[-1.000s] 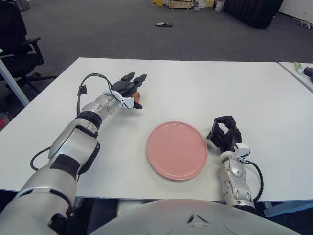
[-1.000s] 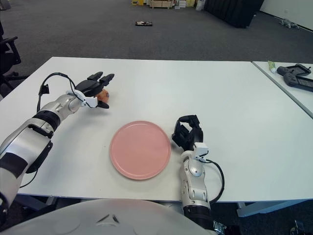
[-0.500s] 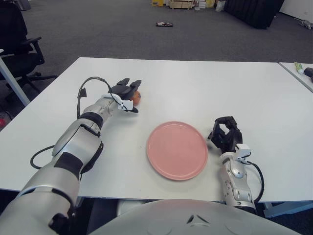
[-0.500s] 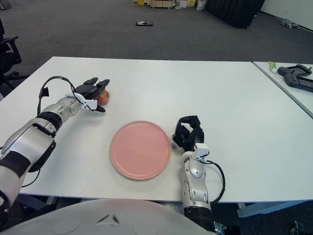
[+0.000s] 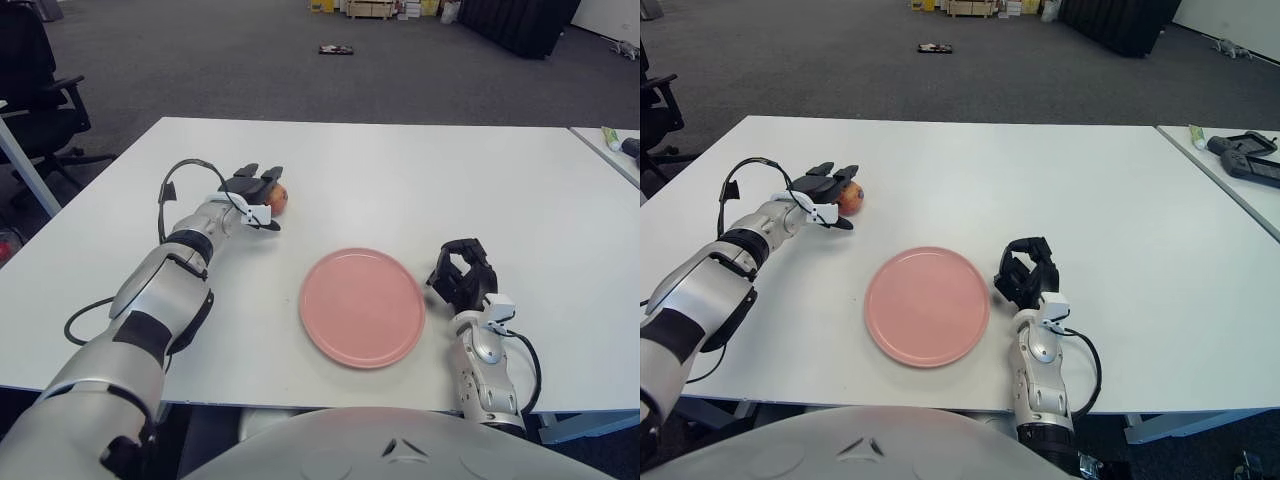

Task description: Put the apple into the plate.

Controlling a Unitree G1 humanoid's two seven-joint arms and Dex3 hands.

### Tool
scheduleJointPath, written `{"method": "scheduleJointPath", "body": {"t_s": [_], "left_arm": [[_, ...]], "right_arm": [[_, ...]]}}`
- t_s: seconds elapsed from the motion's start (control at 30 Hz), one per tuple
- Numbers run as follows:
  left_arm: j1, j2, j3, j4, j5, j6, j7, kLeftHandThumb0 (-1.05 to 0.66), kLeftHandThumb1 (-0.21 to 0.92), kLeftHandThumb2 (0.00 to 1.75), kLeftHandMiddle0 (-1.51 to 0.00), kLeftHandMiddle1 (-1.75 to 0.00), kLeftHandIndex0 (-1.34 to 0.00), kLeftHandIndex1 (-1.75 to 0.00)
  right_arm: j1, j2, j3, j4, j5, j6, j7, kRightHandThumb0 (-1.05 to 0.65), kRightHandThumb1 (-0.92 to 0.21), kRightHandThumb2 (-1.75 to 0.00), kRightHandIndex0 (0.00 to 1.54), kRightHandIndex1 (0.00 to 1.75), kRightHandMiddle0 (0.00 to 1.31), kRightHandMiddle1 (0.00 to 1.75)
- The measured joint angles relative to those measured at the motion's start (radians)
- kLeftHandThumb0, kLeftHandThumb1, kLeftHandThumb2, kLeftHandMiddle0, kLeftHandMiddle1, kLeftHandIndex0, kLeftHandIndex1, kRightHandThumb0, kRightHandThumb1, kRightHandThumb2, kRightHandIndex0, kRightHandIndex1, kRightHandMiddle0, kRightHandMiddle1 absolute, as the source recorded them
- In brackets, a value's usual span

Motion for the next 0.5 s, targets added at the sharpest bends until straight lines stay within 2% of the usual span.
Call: {"method": "scheduleJointPath", "body": {"t_s": [0.5], "left_arm": [[0.0, 0.0, 0.027, 0.007, -0.04, 0.042, -0.037, -1.05, 0.92, 0.17, 0.0, 0.0, 0.0, 0.0]], "right_arm": [[0.004, 0.0, 0.001, -0.011, 0.0, 0.013, -0.01, -0.41, -0.57, -1.0, 0.98, 1.75, 0.41, 1.75]]}}
